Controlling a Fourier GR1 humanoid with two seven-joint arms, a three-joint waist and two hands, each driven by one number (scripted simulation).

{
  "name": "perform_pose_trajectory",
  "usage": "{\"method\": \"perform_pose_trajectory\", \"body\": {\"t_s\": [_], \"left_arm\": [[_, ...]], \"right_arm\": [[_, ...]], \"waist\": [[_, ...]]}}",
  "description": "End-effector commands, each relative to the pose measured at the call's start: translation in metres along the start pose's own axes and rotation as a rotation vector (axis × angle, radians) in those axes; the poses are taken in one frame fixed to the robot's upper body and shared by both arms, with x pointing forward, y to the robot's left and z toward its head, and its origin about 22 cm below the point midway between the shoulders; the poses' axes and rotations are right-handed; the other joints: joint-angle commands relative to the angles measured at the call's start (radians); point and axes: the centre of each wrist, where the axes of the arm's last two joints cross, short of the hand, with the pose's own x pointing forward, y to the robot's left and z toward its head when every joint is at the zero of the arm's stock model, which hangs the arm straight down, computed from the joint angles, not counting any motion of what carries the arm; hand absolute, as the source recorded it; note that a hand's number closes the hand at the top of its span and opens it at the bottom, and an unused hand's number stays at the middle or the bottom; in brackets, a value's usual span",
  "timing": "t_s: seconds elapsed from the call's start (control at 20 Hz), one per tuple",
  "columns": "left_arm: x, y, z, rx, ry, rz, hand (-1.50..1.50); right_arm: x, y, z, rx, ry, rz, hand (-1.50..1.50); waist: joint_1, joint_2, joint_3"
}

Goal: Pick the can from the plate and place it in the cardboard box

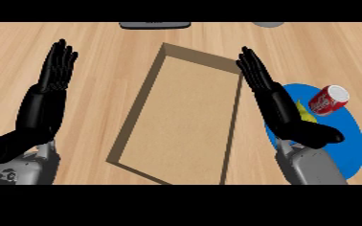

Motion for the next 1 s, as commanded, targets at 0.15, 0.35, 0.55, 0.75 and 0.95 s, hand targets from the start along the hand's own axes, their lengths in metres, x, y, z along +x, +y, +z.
{"method": "perform_pose_trajectory", "body": {"t_s": [0.15, 0.35, 0.55, 0.75, 0.95], "left_arm": [[-0.029, 0.067, 0.036, 0.153, 0.334, -0.306, 0.0], [-0.047, 0.079, 0.06, 0.162, 0.49, -0.363, 0.0], [-0.058, 0.08, 0.072, 0.206, 0.602, -0.42, 0.0], [-0.054, 0.094, 0.051, 0.198, 0.621, -0.439, 0.0], [-0.068, 0.081, 0.046, 0.167, 0.611, -0.42, 0.0]], "right_arm": [[0.001, -0.115, 0.043, -0.267, 0.163, 0.06, -1.5], [0.026, -0.169, 0.068, -0.021, 0.396, 0.753, -1.5], [-0.012, -0.216, 0.145, -0.288, 0.362, 0.467, -1.5], [-0.023, -0.242, 0.176, -0.277, 0.201, 0.351, -1.5], [0.015, -0.295, 0.168, -0.159, 0.229, 0.54, -1.5]], "waist": [[-0.017, -0.007, -0.02], [-0.007, 0.02, -0.043], [-0.02, -0.006, -0.019], [-0.008, -0.01, -0.02], [0.006, -0.007, -0.022]]}}
